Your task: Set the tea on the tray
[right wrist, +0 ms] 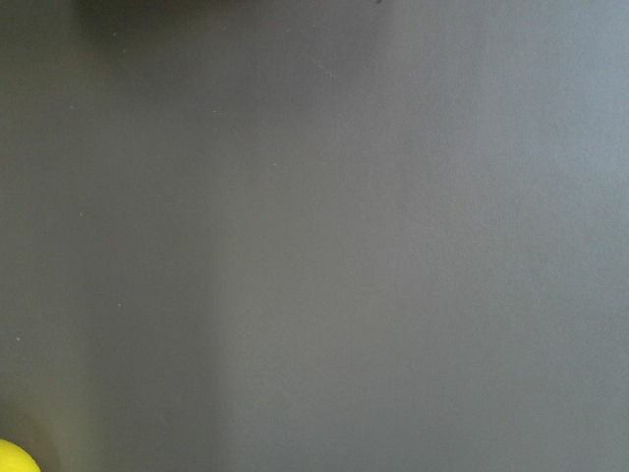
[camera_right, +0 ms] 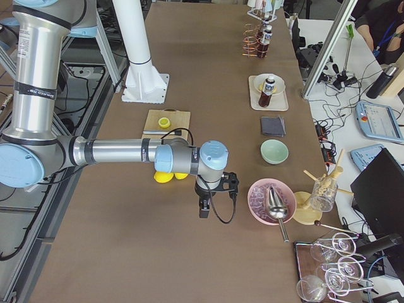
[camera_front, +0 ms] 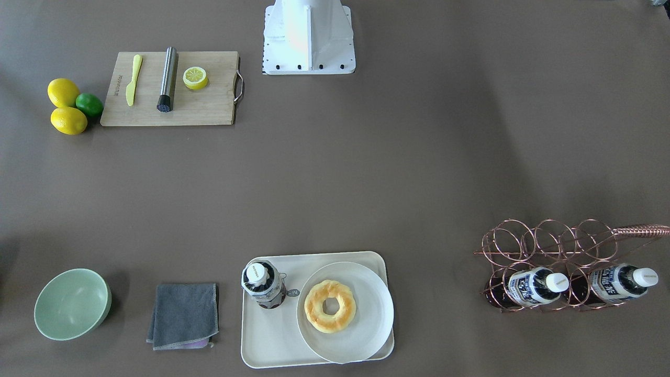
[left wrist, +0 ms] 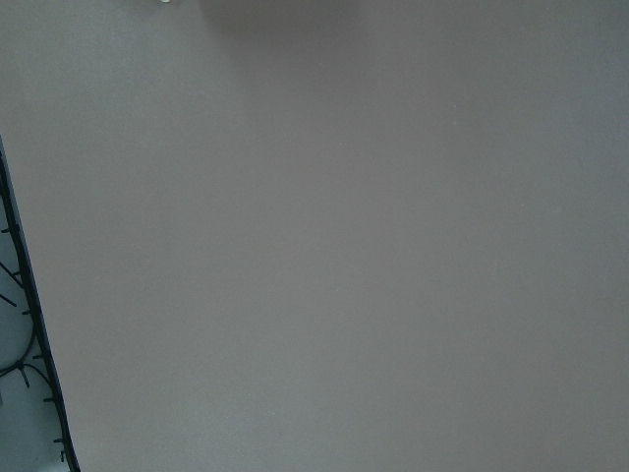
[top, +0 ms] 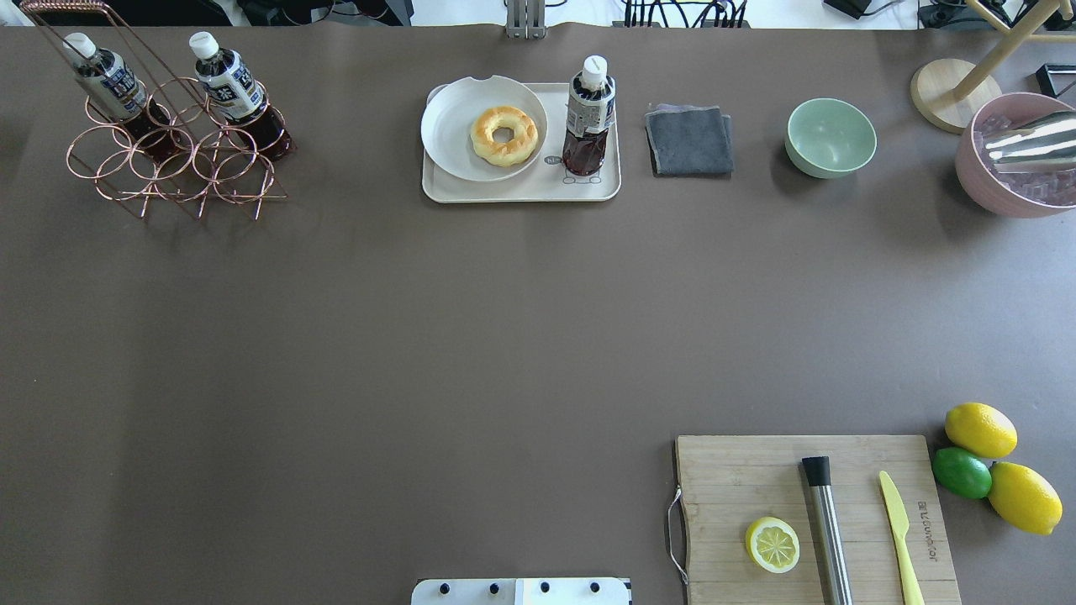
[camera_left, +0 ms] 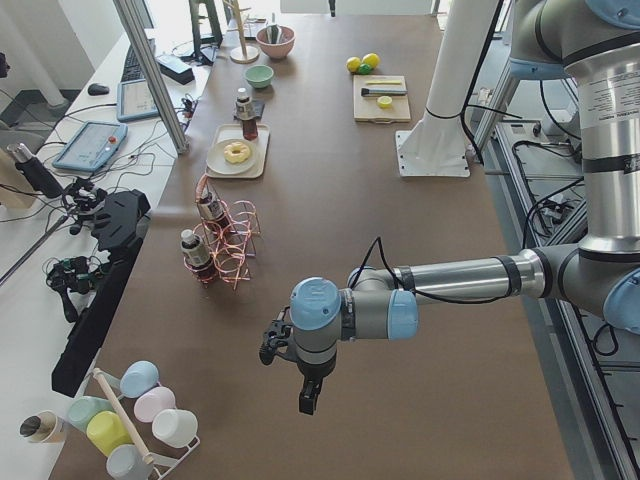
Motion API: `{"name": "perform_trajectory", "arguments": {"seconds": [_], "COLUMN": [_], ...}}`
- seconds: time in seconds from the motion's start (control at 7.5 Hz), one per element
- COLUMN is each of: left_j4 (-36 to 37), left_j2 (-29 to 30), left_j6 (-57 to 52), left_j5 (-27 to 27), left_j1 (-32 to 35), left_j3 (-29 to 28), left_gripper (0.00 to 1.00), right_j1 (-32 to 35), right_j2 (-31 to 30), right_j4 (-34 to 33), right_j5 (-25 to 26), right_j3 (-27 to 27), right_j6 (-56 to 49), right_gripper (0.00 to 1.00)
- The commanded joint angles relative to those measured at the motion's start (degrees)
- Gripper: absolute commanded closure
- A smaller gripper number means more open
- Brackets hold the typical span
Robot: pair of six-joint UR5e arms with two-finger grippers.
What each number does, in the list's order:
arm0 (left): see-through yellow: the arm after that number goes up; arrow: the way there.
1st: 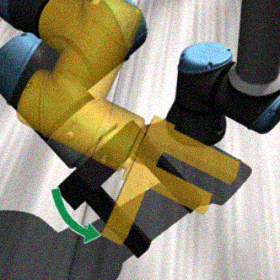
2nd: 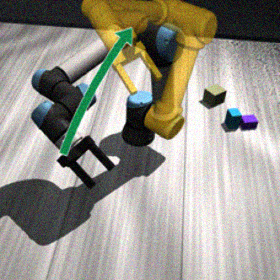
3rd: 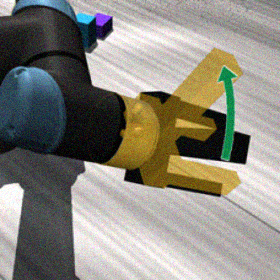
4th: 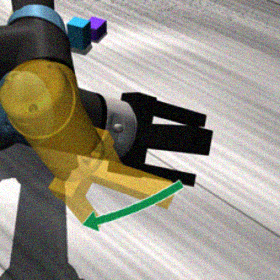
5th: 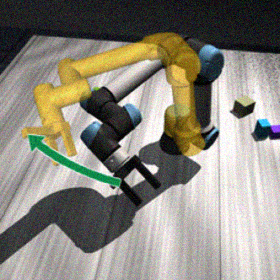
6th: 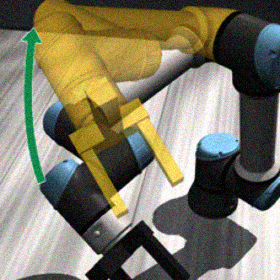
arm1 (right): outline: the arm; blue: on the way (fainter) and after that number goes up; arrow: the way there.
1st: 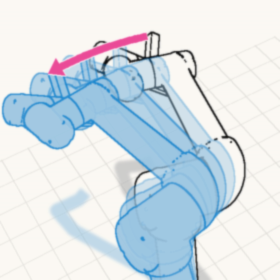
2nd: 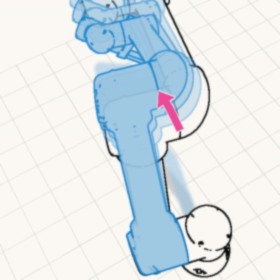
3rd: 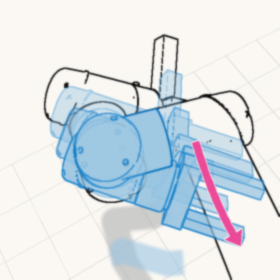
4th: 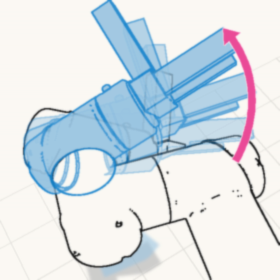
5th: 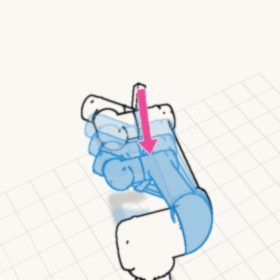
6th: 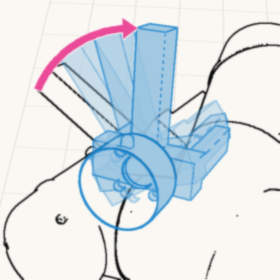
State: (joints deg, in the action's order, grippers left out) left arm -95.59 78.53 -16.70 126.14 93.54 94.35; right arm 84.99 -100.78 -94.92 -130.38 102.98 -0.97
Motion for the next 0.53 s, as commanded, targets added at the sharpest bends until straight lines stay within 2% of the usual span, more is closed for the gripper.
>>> {"name": "perform_trajectory", "arguments": {"seconds": [0.0, 0.4], "left_j4": [0.1, 0.1], "left_j2": [0.0, 0.0], "left_j6": [0.0, 0.1], "left_j5": [0.2, 0.2], "left_j1": [0.1, 0.1], "left_j3": [0.0, -0.4], "left_gripper": [0.0, 0.0], "right_j1": [0.0, 0.0], "right_j2": [-0.3, -0.6], "right_j4": [0.0, 0.0], "right_j5": [0.1, 0.1], "right_j3": [0.2, 0.2], "right_j6": [-0.1, -0.1], "right_gripper": [0.0, 0.0]}}
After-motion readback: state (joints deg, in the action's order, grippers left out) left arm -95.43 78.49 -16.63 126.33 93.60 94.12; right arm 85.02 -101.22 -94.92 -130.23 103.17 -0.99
